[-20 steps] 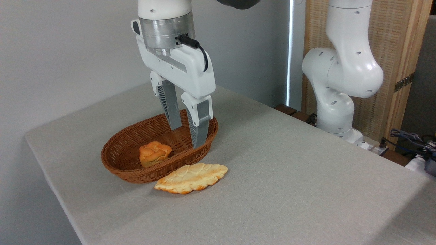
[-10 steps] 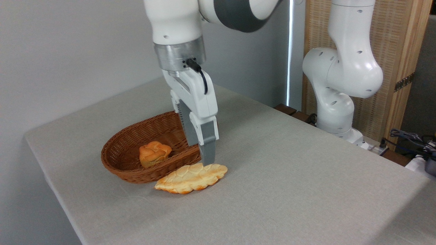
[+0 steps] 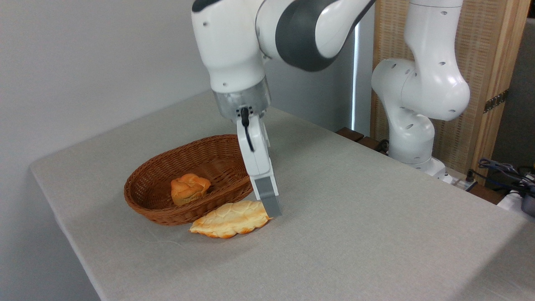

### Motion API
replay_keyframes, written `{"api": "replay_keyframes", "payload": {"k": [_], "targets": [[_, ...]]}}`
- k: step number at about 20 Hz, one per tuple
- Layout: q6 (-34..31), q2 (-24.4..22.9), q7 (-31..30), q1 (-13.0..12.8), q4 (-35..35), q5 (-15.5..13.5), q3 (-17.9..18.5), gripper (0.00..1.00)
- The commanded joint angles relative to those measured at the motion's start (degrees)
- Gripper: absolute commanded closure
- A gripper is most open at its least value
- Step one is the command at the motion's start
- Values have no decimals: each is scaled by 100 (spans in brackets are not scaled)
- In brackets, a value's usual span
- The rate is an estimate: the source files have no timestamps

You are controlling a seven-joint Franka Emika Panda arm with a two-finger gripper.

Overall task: Put bread into the basket
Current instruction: 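Move the gripper over the flat golden bread and lower it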

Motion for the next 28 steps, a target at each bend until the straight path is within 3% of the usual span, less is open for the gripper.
{"api": "replay_keyframes", "payload": {"k": [1,5,19,28], "targets": [[191,215,95,-393,-177,395,7,0],[569,374,69,-482,-221,448,7,0],[456,418,7,-596,-344,325,25,0],[833,471,-28,-605,-353,299,16,0]]}}
